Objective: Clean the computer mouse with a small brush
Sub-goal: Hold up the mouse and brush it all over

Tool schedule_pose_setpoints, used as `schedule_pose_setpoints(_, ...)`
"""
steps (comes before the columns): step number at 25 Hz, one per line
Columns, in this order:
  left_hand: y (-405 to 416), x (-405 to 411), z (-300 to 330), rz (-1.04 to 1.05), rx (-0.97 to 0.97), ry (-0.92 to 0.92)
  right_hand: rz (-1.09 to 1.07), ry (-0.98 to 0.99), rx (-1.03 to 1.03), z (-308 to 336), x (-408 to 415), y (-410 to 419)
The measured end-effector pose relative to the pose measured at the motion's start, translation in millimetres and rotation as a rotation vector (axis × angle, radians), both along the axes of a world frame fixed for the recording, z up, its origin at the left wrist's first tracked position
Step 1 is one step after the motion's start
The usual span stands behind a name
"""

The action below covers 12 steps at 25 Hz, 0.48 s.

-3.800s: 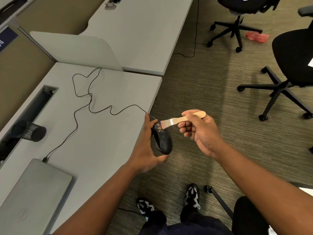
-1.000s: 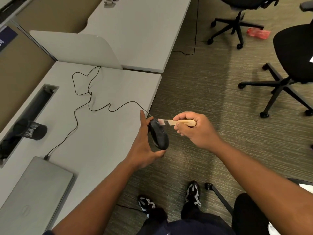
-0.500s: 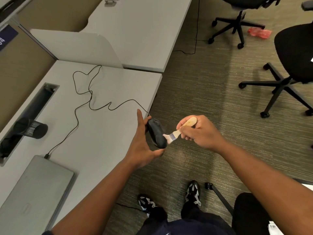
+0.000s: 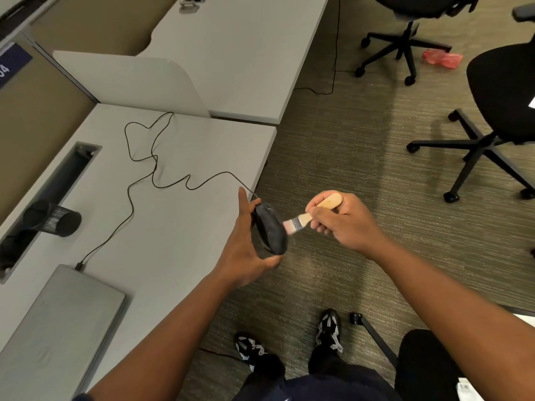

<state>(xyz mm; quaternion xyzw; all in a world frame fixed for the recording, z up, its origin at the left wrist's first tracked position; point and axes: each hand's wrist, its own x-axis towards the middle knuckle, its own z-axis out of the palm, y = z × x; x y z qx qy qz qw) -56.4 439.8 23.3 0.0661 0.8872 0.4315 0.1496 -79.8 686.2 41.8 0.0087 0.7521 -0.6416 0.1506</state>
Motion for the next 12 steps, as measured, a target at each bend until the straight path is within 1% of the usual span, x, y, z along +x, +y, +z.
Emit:
schedule_pose_setpoints(2,0.9,0.0,-0.3,0.002,0.0,-0.003,-0.01,0.007,-0.082,0.1,1.7,-1.8)
schedule_pose_setpoints(3,1.5,-0.2,-0.3,0.009,0.0,-0.007,0.01,-0.002,-0.086,-0.5,2.3,-3.5)
schedule_pose_setpoints(5,1.4,-0.5,-1.3,0.023,0.006,-0.017,0.068,-0.023,-0.021,-0.5,3.2,-3.5)
schedule_pose_setpoints(7,-0.3,-0.2,-3.7,0.027,0.007,-0.03,0.08,-0.02,0.011,2.1,2.8,-0.6)
schedule_pose_setpoints(11,1.0,-0.3,-5.0,0.015,0.004,-0.046,0.079,0.008,-0.16,9.0,5.7,-5.9)
schedule_pose_setpoints(12,2.0,-0.6,-4.9,0.014,0.001,-0.043,0.098,0.025,-0.169,8.8,6.4,-8.9)
